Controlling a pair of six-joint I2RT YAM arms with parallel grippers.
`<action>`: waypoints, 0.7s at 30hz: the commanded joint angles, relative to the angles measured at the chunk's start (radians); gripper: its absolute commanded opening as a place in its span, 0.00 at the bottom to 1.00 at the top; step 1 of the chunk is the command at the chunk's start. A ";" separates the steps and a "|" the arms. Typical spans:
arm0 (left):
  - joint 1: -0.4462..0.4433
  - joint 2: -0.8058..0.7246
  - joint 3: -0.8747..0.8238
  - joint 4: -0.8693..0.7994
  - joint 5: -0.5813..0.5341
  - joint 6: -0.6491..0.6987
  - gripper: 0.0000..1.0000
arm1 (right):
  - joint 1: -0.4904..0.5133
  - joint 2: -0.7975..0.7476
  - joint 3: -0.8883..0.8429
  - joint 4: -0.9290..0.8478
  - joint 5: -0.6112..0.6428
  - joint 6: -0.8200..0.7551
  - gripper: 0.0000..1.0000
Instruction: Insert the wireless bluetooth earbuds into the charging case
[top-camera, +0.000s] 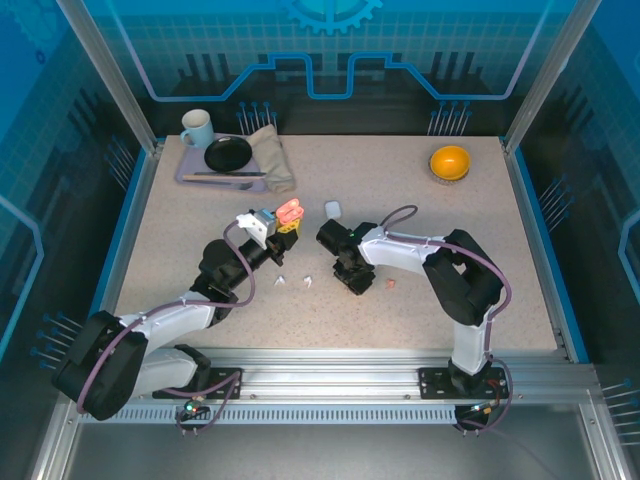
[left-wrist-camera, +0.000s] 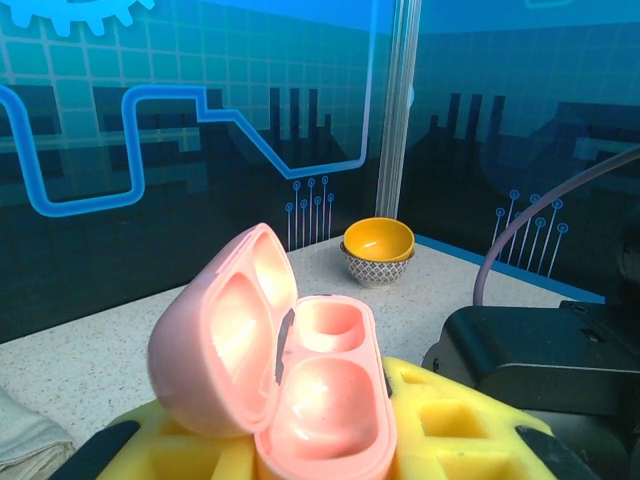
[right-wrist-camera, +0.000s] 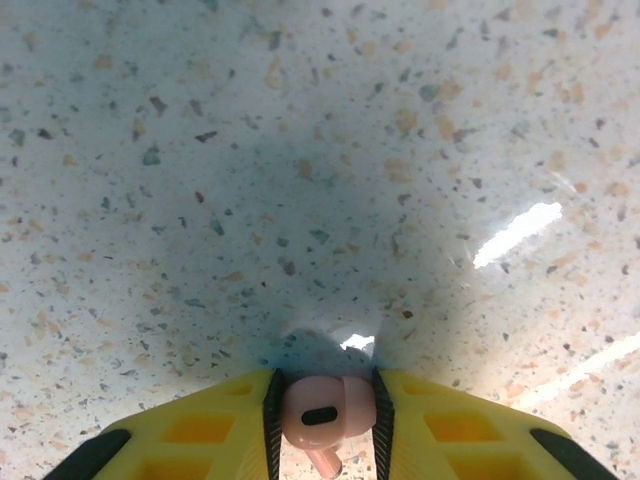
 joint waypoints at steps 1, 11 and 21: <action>0.006 -0.013 0.029 0.007 0.030 -0.021 0.00 | -0.015 -0.019 0.001 0.042 0.074 -0.083 0.30; 0.007 -0.034 0.033 -0.029 0.021 -0.010 0.00 | -0.019 -0.116 -0.042 0.063 0.144 -0.231 0.29; 0.007 -0.067 0.070 -0.095 0.022 0.013 0.00 | -0.044 -0.374 -0.092 0.137 0.296 -0.457 0.29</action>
